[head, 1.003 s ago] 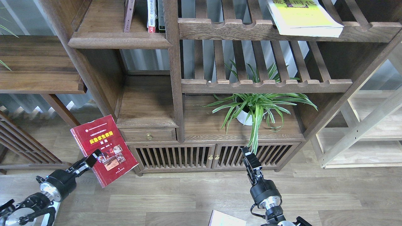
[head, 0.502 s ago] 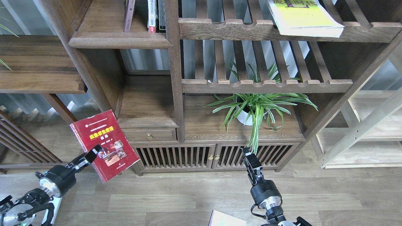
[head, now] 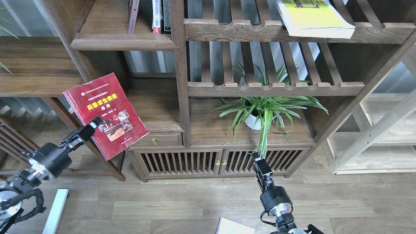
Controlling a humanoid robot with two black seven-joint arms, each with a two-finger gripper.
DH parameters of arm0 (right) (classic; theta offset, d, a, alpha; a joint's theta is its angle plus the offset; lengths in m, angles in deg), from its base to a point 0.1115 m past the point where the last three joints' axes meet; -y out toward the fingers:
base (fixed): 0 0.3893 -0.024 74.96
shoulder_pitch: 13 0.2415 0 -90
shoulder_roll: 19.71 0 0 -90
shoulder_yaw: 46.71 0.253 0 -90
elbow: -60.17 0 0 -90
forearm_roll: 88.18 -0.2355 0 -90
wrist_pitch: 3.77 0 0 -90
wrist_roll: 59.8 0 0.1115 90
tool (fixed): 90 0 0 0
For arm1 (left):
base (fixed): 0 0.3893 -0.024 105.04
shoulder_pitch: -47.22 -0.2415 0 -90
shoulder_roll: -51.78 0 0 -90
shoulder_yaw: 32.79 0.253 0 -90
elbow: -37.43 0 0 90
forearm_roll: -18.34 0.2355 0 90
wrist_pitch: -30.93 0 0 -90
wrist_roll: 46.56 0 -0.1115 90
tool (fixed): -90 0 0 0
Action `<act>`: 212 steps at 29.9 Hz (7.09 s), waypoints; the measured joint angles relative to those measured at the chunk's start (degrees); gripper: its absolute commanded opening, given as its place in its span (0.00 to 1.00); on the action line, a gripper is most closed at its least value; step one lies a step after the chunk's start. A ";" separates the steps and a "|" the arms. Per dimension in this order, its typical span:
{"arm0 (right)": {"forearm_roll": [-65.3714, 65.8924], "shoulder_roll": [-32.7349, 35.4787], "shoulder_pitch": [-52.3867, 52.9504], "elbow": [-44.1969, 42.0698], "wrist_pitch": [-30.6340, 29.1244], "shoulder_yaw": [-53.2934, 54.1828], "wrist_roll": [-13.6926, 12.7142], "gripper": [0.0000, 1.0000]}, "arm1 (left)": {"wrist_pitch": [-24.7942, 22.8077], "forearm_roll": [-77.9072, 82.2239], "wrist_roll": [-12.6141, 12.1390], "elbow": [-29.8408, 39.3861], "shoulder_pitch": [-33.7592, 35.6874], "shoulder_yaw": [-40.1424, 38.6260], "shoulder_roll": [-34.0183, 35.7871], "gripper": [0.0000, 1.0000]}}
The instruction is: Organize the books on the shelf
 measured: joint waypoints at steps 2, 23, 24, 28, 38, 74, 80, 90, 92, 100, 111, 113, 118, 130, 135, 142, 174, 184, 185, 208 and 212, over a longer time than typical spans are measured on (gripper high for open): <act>0.00 0.00 0.00 -0.13 0.00 0.01 0.00 0.64 | 0.00 1.95 -0.67 2.27 -1.71 -2.74 0.77 0.05; 0.00 0.00 0.08 -0.54 0.00 -0.18 -0.17 0.64 | 0.00 9.41 -1.54 16.44 -9.18 -22.85 1.62 0.05; 0.00 0.00 0.09 -0.55 0.00 -0.21 -0.17 0.64 | 0.00 9.82 -1.56 16.58 -9.18 -23.40 1.63 0.05; 0.00 0.00 0.09 -0.55 0.00 -0.30 -0.17 0.64 | 0.00 10.20 -2.75 18.17 -9.18 -25.68 1.76 0.05; 0.00 0.00 0.18 -0.46 -0.18 -0.61 -0.17 0.64 | 0.00 10.24 -9.99 20.63 -6.93 -29.77 1.28 0.06; -0.09 0.00 0.41 -0.07 -2.52 -2.07 -0.27 0.64 | 19.93 13.89 -18.99 29.81 5.58 -29.67 -3.56 0.03; -0.09 0.01 0.49 0.18 -3.28 -2.40 -0.27 0.64 | 23.12 16.36 -21.52 29.81 10.38 -28.65 -3.56 0.04; -0.16 0.00 0.45 1.39 -4.01 -2.45 -0.27 0.64 | 29.24 18.08 -23.86 28.39 19.44 -25.10 -3.49 0.05; -0.16 0.00 0.44 1.49 -4.03 -2.45 -0.27 0.64 | 29.50 18.92 -24.07 27.66 20.39 -24.70 -3.48 0.05; -0.13 0.00 0.35 2.51 -4.07 -2.31 -0.26 0.64 | 29.81 20.30 -25.07 25.74 22.07 -23.58 -3.48 0.05; -0.15 0.00 -0.05 3.22 -4.70 -2.06 -0.23 0.64 | 35.30 23.64 -25.14 23.55 28.76 -19.77 -4.58 0.07; -0.16 0.00 -0.10 3.53 -4.70 -1.97 -0.19 0.64 | 35.36 23.69 -25.09 22.35 30.17 -18.83 -4.60 0.07; -0.11 0.00 -0.32 3.83 -4.71 -1.93 -0.19 0.64 | 35.38 23.85 -24.35 18.89 32.80 -16.30 -4.70 0.07; -0.18 0.00 -0.36 4.26 -4.71 -1.71 -0.19 0.64 | 35.31 25.49 -21.23 11.60 39.15 -10.41 -5.15 0.06; -0.18 0.00 -0.39 4.29 -4.71 -1.58 -0.18 0.64 | 35.37 25.52 -20.53 7.82 42.32 -8.45 -5.31 0.07; -0.18 0.01 -0.44 4.33 -4.71 -1.58 -0.18 0.64 | 35.38 25.54 -17.28 2.69 45.61 -5.20 -6.03 0.07; -0.18 0.00 -2.87 6.92 -4.71 -1.29 -0.18 0.64 | 35.32 25.51 -7.05 -18.43 58.56 6.04 -17.27 0.08; -0.18 0.00 -3.07 7.39 -4.71 -1.30 -0.17 0.64 | 35.32 25.52 -4.27 -19.99 58.57 7.28 -16.98 0.11; -0.18 0.00 -3.15 7.53 -4.71 -1.30 -0.17 0.64 | 35.28 25.52 -3.82 -20.29 58.52 7.48 -16.97 0.11; -0.18 0.00 -4.10 8.07 -4.71 -1.04 -0.17 0.64 | 34.40 25.00 -0.07 -21.38 55.37 11.14 -15.65 0.14; -0.18 0.00 -4.29 8.15 -4.71 -1.04 -0.18 0.64 | 34.40 24.92 0.60 -21.42 55.27 11.81 -15.62 0.24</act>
